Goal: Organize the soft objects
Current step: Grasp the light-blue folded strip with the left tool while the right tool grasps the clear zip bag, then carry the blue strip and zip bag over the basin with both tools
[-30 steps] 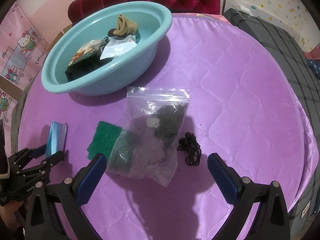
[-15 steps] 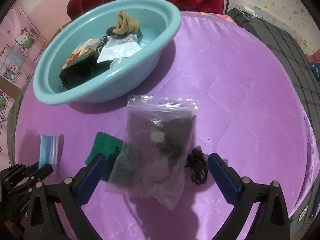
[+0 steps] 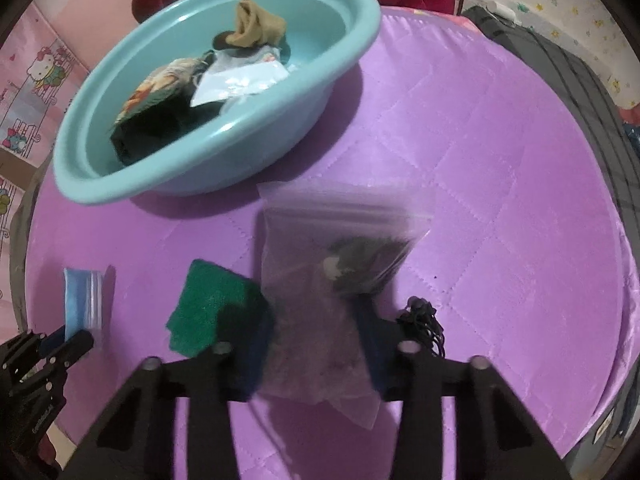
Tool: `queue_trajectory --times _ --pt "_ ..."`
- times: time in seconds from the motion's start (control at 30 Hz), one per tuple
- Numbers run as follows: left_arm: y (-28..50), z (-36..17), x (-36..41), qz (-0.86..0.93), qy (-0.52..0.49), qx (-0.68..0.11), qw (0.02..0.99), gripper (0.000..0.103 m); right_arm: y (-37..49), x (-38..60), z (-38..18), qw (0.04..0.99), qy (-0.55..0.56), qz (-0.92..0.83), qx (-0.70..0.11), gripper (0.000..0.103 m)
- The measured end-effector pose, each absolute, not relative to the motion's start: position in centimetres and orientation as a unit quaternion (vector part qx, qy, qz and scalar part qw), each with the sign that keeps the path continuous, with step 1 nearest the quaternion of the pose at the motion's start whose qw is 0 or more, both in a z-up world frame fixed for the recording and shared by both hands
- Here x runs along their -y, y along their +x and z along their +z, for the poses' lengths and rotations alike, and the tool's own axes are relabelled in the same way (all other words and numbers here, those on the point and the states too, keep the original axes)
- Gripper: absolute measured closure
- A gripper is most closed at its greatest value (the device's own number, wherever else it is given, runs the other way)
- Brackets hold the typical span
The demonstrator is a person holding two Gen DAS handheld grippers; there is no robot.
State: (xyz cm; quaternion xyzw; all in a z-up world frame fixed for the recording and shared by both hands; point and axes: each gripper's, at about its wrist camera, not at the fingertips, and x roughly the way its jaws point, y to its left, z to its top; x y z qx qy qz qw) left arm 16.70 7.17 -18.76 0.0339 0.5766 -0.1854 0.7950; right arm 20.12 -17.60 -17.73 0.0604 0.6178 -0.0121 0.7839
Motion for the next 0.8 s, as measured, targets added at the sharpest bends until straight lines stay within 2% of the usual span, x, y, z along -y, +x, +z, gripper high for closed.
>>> queue_trajectory --times 0.1,0.2,0.8 --pt "16.5 -18.5 -7.0 -0.19 0.032 -0.575 0.795 0.085 19.4 17.7 -16.8 0.79 0.066 -0.006 -0.61 0.079" --pt "16.2 -18.3 -6.7 -0.192 0.033 -0.573 0.796 0.085 18.5 18.2 -16.1 0.791 0.074 -0.001 -0.607 0.083" --pt "14.6 -14.2 -3.8 -0.218 0.045 -0.559 0.799 0.085 13.9 18.7 -11.0 0.801 0.071 0.02 -0.594 0.084"
